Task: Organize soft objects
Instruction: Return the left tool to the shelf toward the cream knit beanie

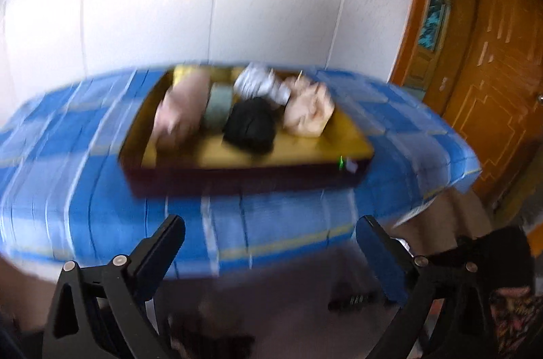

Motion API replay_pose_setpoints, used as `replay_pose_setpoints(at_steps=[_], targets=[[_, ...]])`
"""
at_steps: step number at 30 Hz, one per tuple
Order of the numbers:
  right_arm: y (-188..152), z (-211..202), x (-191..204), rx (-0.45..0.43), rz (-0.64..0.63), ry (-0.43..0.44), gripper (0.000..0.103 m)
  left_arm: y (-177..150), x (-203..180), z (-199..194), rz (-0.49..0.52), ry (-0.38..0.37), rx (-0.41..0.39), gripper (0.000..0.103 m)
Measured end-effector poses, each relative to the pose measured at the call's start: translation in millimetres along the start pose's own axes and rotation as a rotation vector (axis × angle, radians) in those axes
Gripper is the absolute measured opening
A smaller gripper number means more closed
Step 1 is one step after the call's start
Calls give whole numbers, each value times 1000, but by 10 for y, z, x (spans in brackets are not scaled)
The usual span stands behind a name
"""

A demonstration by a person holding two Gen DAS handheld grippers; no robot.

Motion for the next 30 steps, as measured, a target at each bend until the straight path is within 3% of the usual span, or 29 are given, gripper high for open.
replay_pose_setpoints(at_steps=[4, 9, 13, 22, 30], targets=[[-8, 25, -3, 7, -2, -7, 50, -367, 88, 265, -58, 40, 114, 101], [-20, 44, -2, 14, -5, -11, 50, -849, 223, 880, -132, 114, 346, 101], [-26, 51, -13, 17, -8, -13, 50, -1142, 412, 1304, -262, 159, 503, 100], [-90, 8, -14, 7, -36, -60, 50, -1522, 885, 1710, -362, 352, 604, 100], [-99, -3, 18, 2, -65, -71, 50, -1647, 930, 1993, -299, 411, 640, 100]])
Point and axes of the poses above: each gripper's, at about its wrist camera, not at the fingertips, and z roughly the way its jaws point, x to its left, y to its top, the point moved 1 cm from there along z, roughly the way its jaws point, and after that the axes turned 4 degrees about -z, right-handed, at the moved point
